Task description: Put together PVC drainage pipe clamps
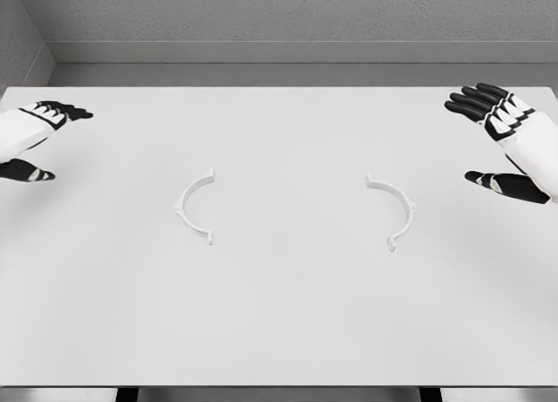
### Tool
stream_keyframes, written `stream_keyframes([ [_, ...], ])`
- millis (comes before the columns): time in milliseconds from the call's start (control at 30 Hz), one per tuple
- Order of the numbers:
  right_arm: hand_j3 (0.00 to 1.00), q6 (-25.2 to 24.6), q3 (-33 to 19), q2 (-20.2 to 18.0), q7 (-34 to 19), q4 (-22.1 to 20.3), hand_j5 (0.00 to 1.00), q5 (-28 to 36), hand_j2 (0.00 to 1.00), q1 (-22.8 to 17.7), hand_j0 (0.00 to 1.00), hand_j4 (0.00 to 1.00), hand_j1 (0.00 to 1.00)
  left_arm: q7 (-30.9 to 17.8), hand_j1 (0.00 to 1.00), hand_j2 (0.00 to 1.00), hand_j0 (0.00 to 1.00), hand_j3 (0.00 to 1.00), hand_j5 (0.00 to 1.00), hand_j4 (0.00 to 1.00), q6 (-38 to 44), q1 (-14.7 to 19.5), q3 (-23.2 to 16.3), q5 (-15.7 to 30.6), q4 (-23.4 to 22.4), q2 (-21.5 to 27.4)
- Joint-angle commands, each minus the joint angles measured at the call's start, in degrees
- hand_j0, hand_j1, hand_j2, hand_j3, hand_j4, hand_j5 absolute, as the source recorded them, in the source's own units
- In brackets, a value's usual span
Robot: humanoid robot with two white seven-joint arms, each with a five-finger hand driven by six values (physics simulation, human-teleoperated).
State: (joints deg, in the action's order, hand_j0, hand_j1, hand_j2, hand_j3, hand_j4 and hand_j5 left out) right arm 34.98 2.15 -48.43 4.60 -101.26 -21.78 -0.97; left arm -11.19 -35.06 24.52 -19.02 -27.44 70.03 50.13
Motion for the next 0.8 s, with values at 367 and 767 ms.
stream_keyframes([
  [367,1.00,0.02,5.23,0.00,-19.89,3.43,1.00,1.30,1.00,10.37,1.00,1.00,1.00,-0.41,1.00,1.00,1.00,1.00,1.00,1.00,0.06,1.32,-0.14,-8.16,0.72,-11.10],
  [767,1.00,0.02,8.39,5.81,-20.51,11.52,1.00,-12.32,1.00,13.09,1.00,1.00,1.00,-0.41,1.00,1.00,1.00,1.00,1.00,1.00,0.06,1.58,-3.49,-7.89,4.06,-12.86],
])
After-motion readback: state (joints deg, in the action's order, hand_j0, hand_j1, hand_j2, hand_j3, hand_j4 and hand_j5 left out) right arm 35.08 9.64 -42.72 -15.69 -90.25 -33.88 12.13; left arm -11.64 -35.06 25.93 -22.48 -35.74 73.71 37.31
